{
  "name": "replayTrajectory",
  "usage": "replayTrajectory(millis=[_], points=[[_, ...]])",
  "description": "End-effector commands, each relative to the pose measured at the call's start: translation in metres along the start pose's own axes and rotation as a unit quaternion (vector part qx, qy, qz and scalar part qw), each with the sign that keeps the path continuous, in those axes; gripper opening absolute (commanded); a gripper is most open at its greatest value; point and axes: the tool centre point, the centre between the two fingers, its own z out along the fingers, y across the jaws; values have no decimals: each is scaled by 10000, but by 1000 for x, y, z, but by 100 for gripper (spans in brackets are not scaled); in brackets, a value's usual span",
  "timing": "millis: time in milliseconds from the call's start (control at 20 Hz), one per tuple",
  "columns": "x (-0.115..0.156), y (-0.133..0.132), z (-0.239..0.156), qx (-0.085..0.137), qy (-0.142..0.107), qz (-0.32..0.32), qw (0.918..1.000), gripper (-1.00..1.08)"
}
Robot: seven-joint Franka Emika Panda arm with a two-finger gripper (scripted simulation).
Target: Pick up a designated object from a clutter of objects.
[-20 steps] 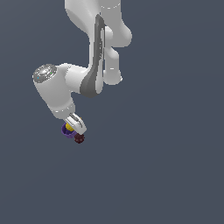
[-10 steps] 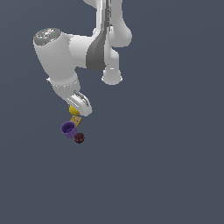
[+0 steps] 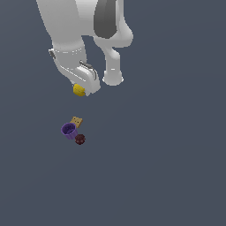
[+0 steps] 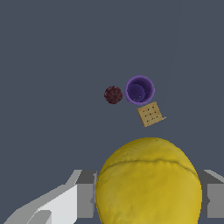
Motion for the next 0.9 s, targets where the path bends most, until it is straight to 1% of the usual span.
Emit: replayTrajectory(millis=[0,250,450,850], points=[[-12,0,-21,-4,4,2,10000,-100],[-30,-1,-56,-4,4,2,10000,-100],[-40,-3,-76,-3,2,-1,10000,-100],[-47,-4,-91,3,-2,-4,10000,-100]])
